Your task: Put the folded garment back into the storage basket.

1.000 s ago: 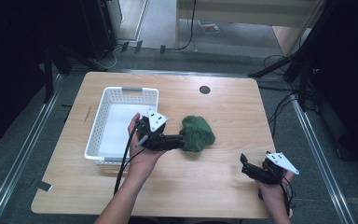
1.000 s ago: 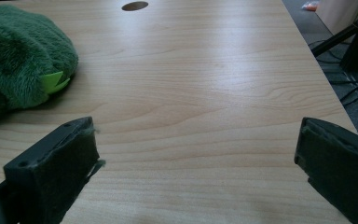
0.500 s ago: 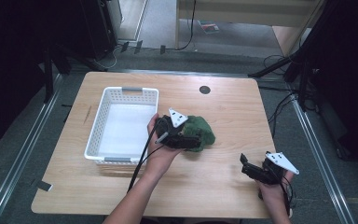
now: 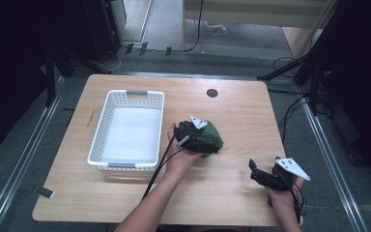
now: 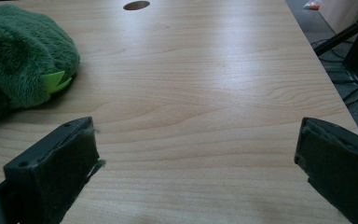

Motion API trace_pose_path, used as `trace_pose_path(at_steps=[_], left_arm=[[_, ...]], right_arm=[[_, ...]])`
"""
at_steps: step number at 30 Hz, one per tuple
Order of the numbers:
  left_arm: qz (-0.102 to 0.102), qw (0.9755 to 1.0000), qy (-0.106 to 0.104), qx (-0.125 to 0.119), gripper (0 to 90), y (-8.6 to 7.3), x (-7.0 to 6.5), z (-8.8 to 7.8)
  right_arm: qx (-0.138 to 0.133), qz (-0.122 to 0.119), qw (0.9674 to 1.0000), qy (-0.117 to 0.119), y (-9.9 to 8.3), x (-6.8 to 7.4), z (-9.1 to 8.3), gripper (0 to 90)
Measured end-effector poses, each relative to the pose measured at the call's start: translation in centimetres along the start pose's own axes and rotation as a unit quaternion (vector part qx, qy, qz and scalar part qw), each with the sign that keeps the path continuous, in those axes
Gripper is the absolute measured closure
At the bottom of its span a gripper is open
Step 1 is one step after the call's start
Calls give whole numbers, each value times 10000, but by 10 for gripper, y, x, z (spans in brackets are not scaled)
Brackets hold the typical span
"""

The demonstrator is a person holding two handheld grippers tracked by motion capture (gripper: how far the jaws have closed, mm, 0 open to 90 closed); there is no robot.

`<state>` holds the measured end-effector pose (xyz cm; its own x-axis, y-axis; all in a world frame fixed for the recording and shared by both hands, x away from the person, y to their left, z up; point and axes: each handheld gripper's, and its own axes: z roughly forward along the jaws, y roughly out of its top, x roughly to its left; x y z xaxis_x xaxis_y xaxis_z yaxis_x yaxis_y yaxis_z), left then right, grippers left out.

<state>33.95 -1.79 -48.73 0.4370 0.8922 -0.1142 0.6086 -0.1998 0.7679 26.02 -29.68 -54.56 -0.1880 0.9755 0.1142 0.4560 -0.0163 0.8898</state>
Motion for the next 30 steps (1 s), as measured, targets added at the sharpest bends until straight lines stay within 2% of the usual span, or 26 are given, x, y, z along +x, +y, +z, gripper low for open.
trace_pose_path(at_steps=[6,7,13,16,18,20,30], left_arm=[[-33,9999,14,123,0,0,-2,11],[28,9998,19,177,0,0,-3,15],[46,9994,65,348,0,0,-6,25],[-10,9993,95,361,0,0,-5,26],[-116,9993,99,340,0,1,-5,28],[-122,9992,132,359,0,1,-5,29],[30,9986,242,474,0,-4,-8,36]], right_arm=[[1,0,10000,0,0,0,0,0],[2,1,10000,-1,0,0,0,0],[2,1,10000,8,0,0,0,0],[3,0,10000,10,0,0,0,0],[1,-2,10000,11,0,0,0,0],[2,-2,10000,13,0,0,0,0],[4,-1,10000,9,0,0,0,0]])
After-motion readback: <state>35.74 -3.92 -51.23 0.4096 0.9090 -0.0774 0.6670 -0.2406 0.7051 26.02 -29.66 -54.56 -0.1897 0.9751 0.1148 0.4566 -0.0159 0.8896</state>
